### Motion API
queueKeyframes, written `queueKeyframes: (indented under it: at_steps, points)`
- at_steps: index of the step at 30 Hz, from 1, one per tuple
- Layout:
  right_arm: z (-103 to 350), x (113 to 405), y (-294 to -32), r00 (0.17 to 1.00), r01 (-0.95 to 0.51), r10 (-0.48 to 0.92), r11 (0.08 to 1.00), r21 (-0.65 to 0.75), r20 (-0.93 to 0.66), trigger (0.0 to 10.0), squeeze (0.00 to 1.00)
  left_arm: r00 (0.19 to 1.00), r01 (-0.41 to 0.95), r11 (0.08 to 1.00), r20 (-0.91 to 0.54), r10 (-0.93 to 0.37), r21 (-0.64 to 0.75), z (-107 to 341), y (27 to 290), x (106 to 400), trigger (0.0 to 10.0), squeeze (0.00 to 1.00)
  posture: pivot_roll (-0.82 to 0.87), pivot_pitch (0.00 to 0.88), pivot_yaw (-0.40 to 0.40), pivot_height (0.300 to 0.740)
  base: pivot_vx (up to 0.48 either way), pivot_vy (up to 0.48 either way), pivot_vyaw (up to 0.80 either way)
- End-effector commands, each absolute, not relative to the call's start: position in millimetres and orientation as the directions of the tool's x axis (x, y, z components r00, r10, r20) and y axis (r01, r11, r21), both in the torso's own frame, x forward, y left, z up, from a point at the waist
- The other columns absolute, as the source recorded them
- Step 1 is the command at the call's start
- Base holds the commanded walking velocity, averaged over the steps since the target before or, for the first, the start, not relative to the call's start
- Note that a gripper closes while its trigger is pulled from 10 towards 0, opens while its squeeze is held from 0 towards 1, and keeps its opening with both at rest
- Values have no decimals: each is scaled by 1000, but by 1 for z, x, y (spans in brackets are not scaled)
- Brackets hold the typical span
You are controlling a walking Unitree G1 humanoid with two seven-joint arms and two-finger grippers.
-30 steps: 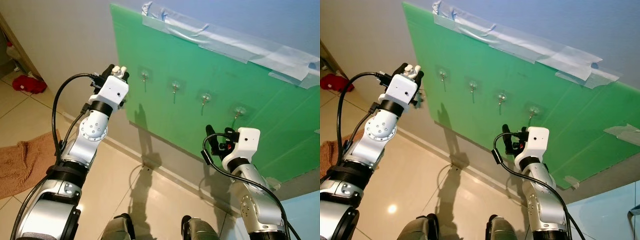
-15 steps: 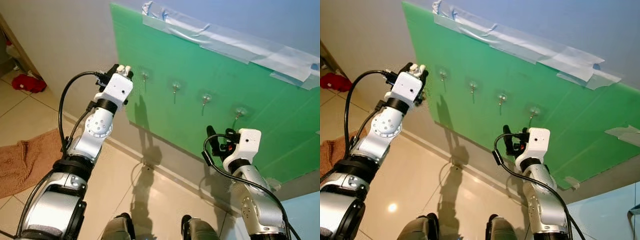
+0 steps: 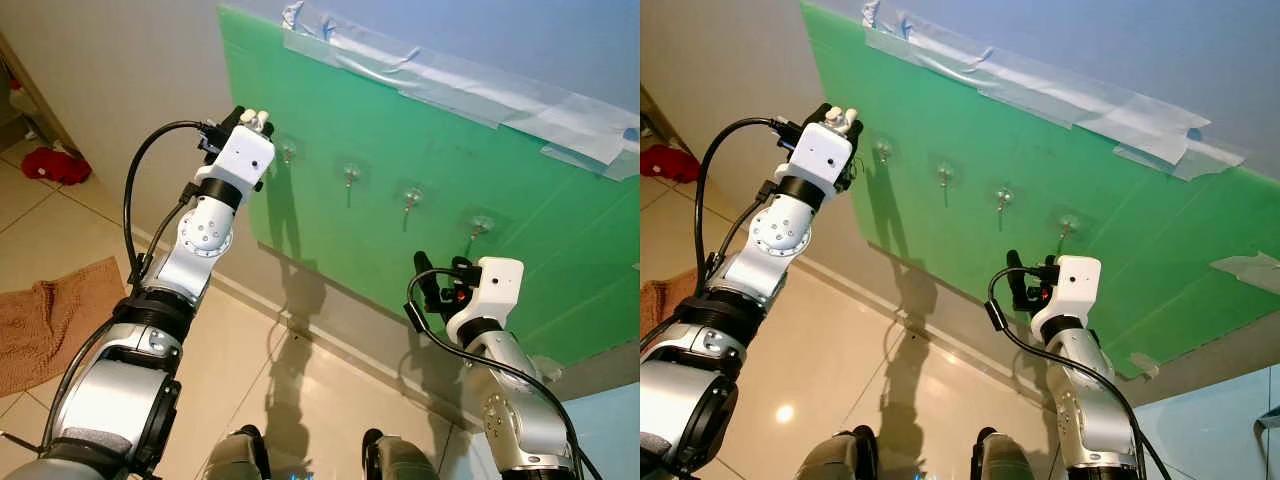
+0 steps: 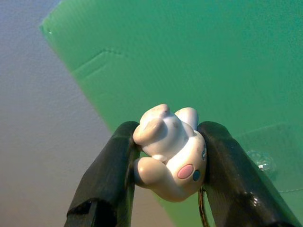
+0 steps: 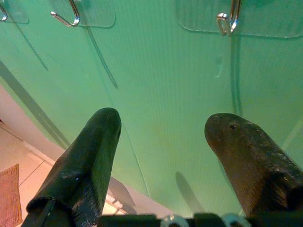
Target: Hang keys on a hook
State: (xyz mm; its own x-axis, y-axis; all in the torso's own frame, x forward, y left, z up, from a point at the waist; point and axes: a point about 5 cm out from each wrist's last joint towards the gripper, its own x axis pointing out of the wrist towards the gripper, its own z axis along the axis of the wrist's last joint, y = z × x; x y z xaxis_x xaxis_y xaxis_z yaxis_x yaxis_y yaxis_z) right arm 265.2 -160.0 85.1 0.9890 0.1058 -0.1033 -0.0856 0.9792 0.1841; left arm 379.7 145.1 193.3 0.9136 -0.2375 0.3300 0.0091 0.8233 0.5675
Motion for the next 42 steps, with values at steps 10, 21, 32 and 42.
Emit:
queueKeyframes:
  at_steps: [10, 21, 32, 42]
  points:
    - [86, 263, -161, 989, -83, 102, 981, 175, -103, 10000, 0, 898, 7, 813, 353, -261, 582, 202, 137, 385, 0, 0, -216, 140, -8, 740, 0, 0, 0]
    - [85, 262, -161, 989, -83, 102, 981, 174, -105, 10000, 0, 893, 0, 809, 364, -265, 588, 206, 136, 387, 0, 0, -219, 144, -7, 740, 0, 0, 0]
    - [86, 261, -163, 989, -86, 104, 983, 165, -106, 10000, 0, 877, -27, 804, 400, -266, 594, 216, 132, 390, 0, 0, -229, 155, -20, 740, 0, 0, 0]
    - [87, 260, -164, 989, -86, 104, 984, 156, -107, 10000, 0, 868, -41, 798, 417, -269, 601, 224, 129, 394, 0, 0, -241, 163, -26, 740, 0, 0, 0]
